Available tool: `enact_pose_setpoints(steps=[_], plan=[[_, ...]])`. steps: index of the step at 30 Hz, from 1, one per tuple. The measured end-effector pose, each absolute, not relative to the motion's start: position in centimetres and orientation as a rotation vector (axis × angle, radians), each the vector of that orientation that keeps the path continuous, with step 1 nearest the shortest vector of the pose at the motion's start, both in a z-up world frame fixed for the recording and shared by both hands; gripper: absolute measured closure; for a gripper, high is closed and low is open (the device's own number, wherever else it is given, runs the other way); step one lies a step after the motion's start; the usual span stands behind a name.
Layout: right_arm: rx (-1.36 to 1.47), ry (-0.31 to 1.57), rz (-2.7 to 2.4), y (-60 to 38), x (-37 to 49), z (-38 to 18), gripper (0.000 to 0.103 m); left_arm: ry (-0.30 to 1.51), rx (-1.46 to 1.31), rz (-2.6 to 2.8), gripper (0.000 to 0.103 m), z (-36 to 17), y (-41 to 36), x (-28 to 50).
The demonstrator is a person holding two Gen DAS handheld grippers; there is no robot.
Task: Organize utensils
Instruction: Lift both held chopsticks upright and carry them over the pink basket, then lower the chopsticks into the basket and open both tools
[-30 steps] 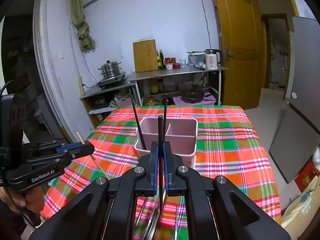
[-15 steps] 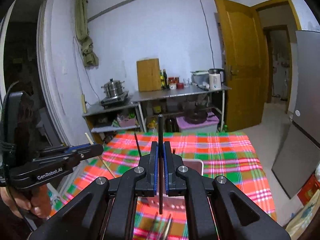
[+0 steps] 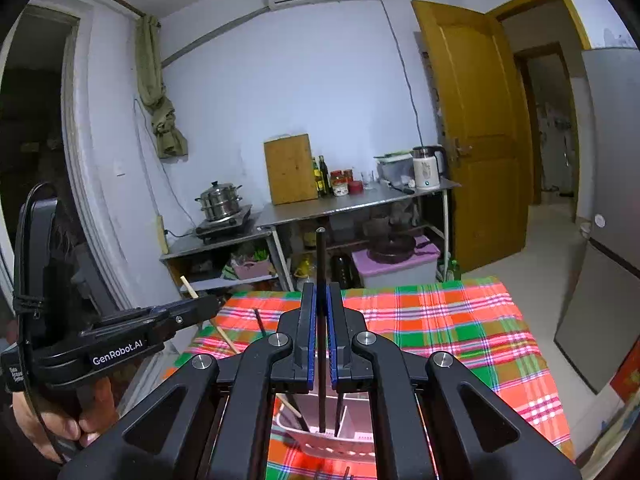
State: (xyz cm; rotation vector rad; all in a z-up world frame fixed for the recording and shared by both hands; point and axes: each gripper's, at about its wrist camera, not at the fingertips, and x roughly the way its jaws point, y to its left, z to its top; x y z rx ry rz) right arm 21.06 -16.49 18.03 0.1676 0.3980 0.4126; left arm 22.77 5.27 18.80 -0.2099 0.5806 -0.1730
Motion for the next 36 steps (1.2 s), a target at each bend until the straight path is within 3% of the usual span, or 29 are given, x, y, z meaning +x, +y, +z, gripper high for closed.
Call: enact_pose_setpoints(steps=[19,25,30,36], plan=[[0.160,0.570,0.392,-15.9,23.5,11.0,0.098,0.703,-0.220,-0.157,0.098,11.2,5.6,24.9],[0.144,0.598,0.400,-15.7,23.6,10.5,0.096,0.710,-0.210,-0.158,0.096,11.0,5.5,24.8],[0.142,0.571,0.399,-16.3,22.8,11.5,0.087,0.678,-0.208,-0.156,0.086,12.0,5.9,23.8],[0.149,0.527,0.392,-17.6,21.2,12.8,0.083,0.623,-0.200,-0.153,0.086,13.6,6.2,21.3]])
